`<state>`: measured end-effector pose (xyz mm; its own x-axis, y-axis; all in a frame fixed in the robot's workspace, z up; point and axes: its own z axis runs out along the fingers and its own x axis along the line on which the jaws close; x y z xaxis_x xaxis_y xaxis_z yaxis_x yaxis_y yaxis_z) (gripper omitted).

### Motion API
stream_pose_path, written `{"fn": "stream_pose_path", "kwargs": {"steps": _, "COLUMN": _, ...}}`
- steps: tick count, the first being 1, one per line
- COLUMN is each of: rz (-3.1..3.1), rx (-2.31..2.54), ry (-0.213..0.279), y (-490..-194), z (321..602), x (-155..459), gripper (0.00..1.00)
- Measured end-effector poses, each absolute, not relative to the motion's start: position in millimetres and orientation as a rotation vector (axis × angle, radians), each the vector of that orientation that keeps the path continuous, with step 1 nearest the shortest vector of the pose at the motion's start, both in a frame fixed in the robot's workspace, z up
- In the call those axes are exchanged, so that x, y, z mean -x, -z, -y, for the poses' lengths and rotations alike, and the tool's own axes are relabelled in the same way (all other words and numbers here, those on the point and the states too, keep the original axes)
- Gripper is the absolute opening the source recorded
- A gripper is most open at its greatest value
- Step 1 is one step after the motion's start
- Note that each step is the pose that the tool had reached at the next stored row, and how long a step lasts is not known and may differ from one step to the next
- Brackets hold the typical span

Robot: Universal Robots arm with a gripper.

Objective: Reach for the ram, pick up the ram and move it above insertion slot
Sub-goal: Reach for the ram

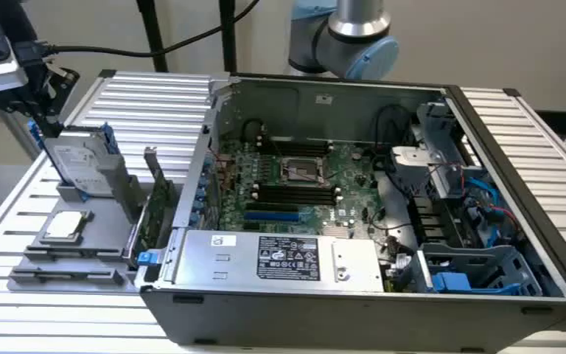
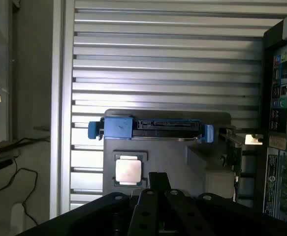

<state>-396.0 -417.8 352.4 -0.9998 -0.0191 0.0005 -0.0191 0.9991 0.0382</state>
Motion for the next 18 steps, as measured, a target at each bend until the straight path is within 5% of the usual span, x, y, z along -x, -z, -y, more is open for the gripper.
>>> {"fn": "stream_pose_path", "kwargs": {"steps": 18, "rz": 3.140, "rx": -0.030, "ry": 0.059, "y": -351, "z": 431, "x": 396, "gripper": 0.11}}
